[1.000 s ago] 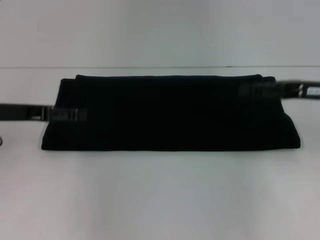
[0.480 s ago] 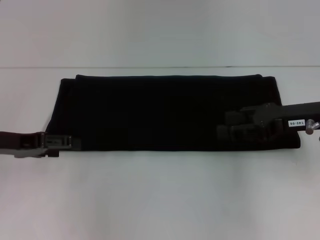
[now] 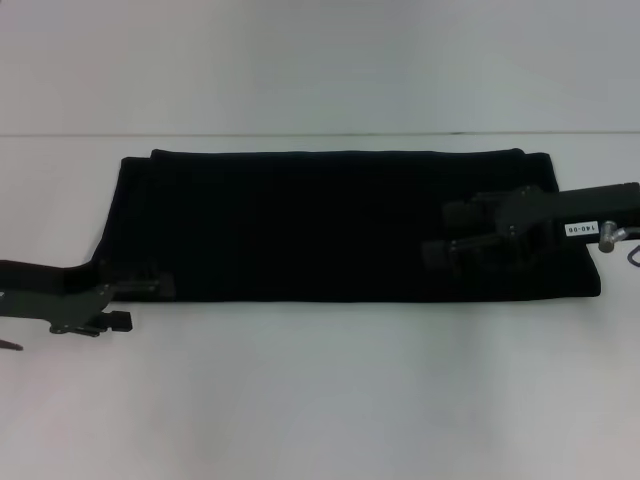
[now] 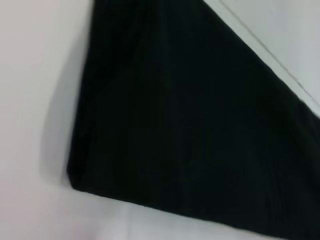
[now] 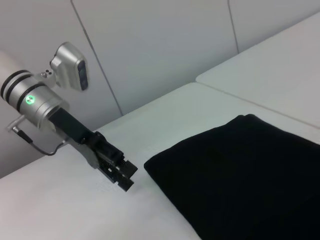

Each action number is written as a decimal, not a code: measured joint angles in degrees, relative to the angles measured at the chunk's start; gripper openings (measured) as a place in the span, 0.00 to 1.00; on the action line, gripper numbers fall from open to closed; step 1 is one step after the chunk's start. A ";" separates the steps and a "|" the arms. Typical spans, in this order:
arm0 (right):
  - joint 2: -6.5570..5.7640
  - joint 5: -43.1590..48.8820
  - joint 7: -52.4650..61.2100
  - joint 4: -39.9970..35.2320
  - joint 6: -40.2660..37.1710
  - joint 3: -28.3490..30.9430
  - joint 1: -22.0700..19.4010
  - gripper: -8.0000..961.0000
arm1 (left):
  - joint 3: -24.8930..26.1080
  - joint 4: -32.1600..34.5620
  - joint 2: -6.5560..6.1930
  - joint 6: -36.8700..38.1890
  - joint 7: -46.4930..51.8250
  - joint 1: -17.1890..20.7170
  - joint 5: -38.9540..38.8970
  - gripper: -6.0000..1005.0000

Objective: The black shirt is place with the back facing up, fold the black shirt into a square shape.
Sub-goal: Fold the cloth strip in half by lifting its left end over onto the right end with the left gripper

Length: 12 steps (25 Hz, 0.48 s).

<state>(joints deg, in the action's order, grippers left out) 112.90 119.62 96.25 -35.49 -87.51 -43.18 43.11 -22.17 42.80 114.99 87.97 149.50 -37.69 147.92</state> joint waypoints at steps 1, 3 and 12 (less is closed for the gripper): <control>0.03 -0.02 0.04 -0.08 0.14 0.01 0.14 0.94 | 0.16 -0.24 0.00 -0.43 1.58 0.01 -0.18 0.92; 0.03 -0.09 0.04 -0.13 0.42 0.20 0.42 0.94 | 1.60 -0.82 -0.11 -1.28 4.68 0.17 -0.59 0.92; 0.27 -0.40 0.25 -0.19 1.85 0.58 1.52 0.94 | 9.48 -4.19 -1.47 -3.20 9.46 -0.28 -0.22 0.92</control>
<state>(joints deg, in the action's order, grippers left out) 113.17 119.22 96.50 -35.69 -85.66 -42.60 44.64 -12.69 38.61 113.52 84.77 158.96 -37.97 147.69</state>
